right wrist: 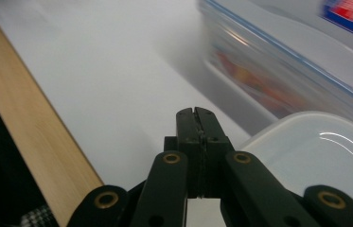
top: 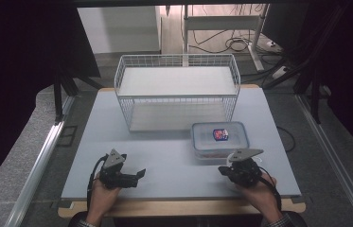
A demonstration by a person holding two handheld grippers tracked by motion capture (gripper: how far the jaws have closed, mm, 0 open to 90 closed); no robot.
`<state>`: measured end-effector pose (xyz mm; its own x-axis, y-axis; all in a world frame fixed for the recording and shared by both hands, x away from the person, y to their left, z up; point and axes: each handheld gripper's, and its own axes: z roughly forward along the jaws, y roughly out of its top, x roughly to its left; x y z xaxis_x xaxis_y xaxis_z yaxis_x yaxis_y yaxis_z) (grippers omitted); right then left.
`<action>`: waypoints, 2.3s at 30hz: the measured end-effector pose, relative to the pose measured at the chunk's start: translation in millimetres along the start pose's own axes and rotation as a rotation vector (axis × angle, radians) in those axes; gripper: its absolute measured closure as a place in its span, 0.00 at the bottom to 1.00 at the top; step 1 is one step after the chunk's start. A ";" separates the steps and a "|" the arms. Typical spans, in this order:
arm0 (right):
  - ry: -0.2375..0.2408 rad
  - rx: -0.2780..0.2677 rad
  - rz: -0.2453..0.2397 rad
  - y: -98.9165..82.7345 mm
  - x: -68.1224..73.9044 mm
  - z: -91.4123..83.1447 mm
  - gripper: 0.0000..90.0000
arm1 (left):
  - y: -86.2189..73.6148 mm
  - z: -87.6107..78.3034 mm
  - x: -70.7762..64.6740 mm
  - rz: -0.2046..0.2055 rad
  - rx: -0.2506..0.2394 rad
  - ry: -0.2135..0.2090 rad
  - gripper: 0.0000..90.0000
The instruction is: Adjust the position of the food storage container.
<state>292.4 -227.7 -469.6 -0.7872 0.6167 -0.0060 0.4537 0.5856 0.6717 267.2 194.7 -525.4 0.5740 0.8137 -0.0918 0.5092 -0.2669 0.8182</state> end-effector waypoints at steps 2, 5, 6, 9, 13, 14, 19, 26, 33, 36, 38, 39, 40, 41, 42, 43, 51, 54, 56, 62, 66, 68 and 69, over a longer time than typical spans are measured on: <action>-0.015 0.001 0.016 -4.2 -6.2 -5.0 1.00 | -0.1 0.3 0.1 0.000 0.002 -0.003 0.04; -0.030 -0.004 0.043 -10.2 -14.2 -11.2 1.00 | -0.1 0.5 0.0 0.001 0.004 -0.003 0.04; -0.038 -0.005 0.050 -12.2 -17.0 -13.4 1.00 | -0.1 0.6 -0.2 0.000 0.005 -0.004 0.04; -0.072 -0.012 0.088 -22.1 -30.6 -23.7 0.99 | -0.2 1.3 -0.5 0.001 0.009 -0.004 0.04; -0.093 -0.014 0.124 -30.7 -41.8 -32.8 0.99 | -0.2 1.9 -0.9 0.002 0.014 -0.005 0.04; -0.097 -0.016 0.132 -32.8 -44.1 -34.8 0.99 | -0.2 1.9 -0.9 0.002 0.014 -0.005 0.04; -0.112 -0.016 0.165 -40.7 -49.4 -43.4 0.99 | -0.3 2.5 -0.9 0.002 0.019 -0.004 0.04; -0.113 -0.021 0.190 -44.2 -52.3 -48.9 0.96 | 0.0 2.8 -0.9 -0.005 0.021 -0.011 0.04; -0.177 -0.098 0.210 -19.0 -78.4 -53.1 1.00 | 5.8 5.6 -3.1 -0.027 0.025 -0.036 0.07; -0.218 -0.082 0.211 -5.6 -98.5 -42.1 1.00 | 12.1 7.1 -6.0 -0.011 0.042 -0.088 0.08; -0.229 -0.074 0.216 -1.3 -105.1 -37.2 1.00 | 14.2 7.2 -7.5 0.001 0.039 -0.095 0.08; -0.236 -0.062 0.222 2.1 -111.8 -32.2 1.00 | 16.7 8.2 -9.6 0.009 0.037 -0.096 0.10; -0.247 -0.042 0.232 5.3 -119.5 -25.8 1.00 | 18.0 8.9 -10.2 0.017 0.040 -0.101 0.11; -0.261 -0.014 0.241 8.5 -128.5 -17.1 1.00 | 20.6 12.2 -12.0 0.033 0.045 -0.101 0.12; -0.261 -0.014 0.241 8.5 -128.5 -17.1 1.00 | 20.6 12.2 -12.0 0.033 0.045 -0.101 0.14; -0.277 0.024 0.249 12.3 -136.7 -7.3 1.00 | 22.8 15.8 -11.9 0.048 0.049 -0.094 0.15; -0.259 0.066 0.240 30.2 -131.5 7.6 1.00 | 33.2 24.4 -1.5 0.023 0.027 -0.104 0.29; -0.246 0.067 0.208 36.5 -120.8 13.8 1.00 | 39.3 32.0 2.3 0.020 0.045 -0.100 0.40; -0.221 0.057 0.203 40.2 -114.5 19.0 1.00 | 44.3 38.4 5.2 0.022 0.055 -0.099 0.46; -0.133 0.026 0.179 53.5 -90.9 37.6 1.00 | 59.3 57.2 12.9 0.035 0.065 -0.058 0.66; -0.105 0.030 0.155 58.2 -82.9 45.6 1.00 | 71.0 71.0 23.6 0.031 0.066 -0.051 0.79; -0.125 0.037 0.148 60.6 -81.9 49.5 1.00 | 75.8 80.3 29.6 0.012 0.068 -0.054 0.86; -0.143 0.045 0.169 61.8 -85.2 53.6 1.00 | 78.3 88.6 32.8 0.009 0.089 -0.051 0.87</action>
<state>409.8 -215.9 -467.3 -0.6325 0.7746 -0.0031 0.5952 0.4886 0.6380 382.6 154.7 -514.6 0.6095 0.7844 -0.1153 0.5576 -0.3207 0.7657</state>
